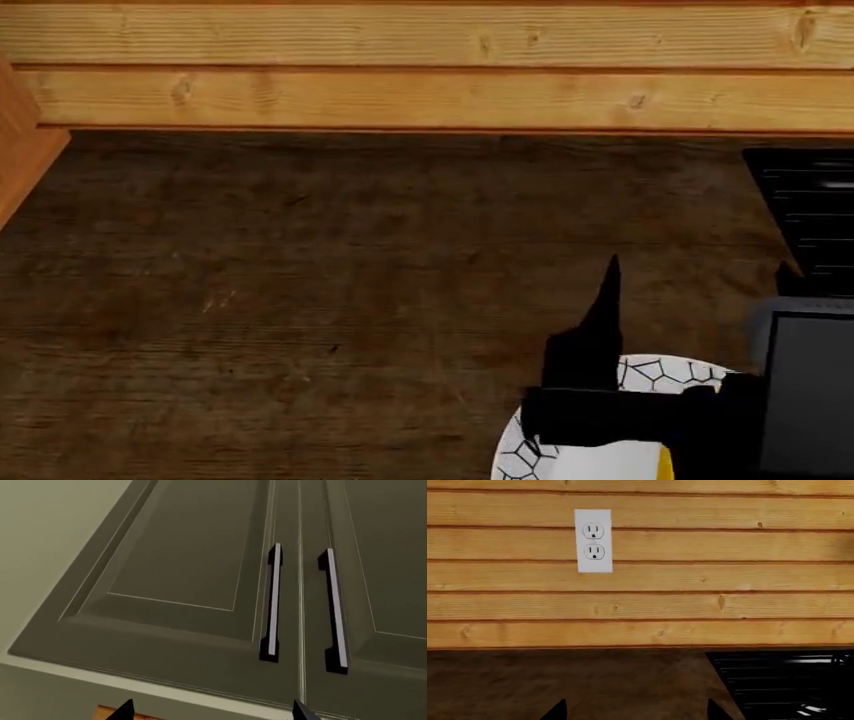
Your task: Pick the cheese from the plate and place it in the pan.
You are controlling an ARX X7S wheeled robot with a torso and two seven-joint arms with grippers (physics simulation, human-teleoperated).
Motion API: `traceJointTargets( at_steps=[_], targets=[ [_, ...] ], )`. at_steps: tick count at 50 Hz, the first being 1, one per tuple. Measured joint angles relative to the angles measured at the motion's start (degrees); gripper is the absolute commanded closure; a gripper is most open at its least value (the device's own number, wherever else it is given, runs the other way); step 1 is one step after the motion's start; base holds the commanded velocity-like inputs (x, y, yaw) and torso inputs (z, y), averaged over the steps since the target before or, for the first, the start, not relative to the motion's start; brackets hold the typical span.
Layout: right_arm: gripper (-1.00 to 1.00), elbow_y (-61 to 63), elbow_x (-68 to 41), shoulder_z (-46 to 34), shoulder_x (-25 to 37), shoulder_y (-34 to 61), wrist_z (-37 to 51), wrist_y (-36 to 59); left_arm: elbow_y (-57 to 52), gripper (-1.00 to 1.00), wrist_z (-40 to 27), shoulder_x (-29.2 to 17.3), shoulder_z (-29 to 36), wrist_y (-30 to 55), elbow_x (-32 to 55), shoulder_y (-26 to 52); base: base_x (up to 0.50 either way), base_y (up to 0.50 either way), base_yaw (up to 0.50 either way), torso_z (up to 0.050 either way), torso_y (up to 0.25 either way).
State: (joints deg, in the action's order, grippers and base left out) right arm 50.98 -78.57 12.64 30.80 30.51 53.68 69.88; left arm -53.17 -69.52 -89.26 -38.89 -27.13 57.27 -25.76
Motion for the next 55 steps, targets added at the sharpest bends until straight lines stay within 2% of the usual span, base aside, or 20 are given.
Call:
traceJointTargets(
  at_steps=[11,17,25,32,45,53,55],
  targets=[
    [-1.0,-0.1,-35.9,-0.7,16.7,4.1,22.6,-12.8,0.0,-1.0,-0.1,0.1,2.0,-1.0,-1.5,-0.2,0.0,0.0,0.0,0.0,0.0],
    [-1.0,1.4,-49.2,-3.7,27.0,5.8,28.4,-22.4,0.5,-1.0,0.0,-0.3,3.0,-2.0,-2.0,-0.3,0.0,0.0,0.0,0.0,0.0],
    [-1.0,1.7,-62.2,-7.7,35.5,7.6,31.8,-32.5,1.5,-1.0,0.3,-0.5,4.6,-3.6,-2.8,-0.7,0.0,0.0,0.0,0.0,0.0],
    [-1.0,-1.1,-70.2,-12.6,40.0,11.5,32.8,-37.1,2.3,-1.0,1.0,-0.6,5.7,-4.7,-3.0,-1.0,0.0,0.0,0.0,0.0,0.0],
    [-1.0,-8.7,-77.2,-21.5,44.4,19.4,34.3,-37.3,4.0,-1.0,1.8,-0.7,7.6,-6.7,-3.3,-1.1,0.0,0.0,0.0,0.0,0.0],
    [-1.0,-14.5,-78.4,-34.3,43.4,31.0,35.3,-35.8,4.4,-1.0,1.9,-0.7,8.7,-7.7,-4.2,-1.3,0.0,0.0,0.0,0.0,0.0],
    [-1.0,-15.9,-78.3,-37.4,42.8,33.7,35.4,-35.4,3.6,-1.0,4.4,1.6,11.0,-5.5,-3.8,1.5,0.0,0.0,0.0,0.0,0.0]
  ],
)
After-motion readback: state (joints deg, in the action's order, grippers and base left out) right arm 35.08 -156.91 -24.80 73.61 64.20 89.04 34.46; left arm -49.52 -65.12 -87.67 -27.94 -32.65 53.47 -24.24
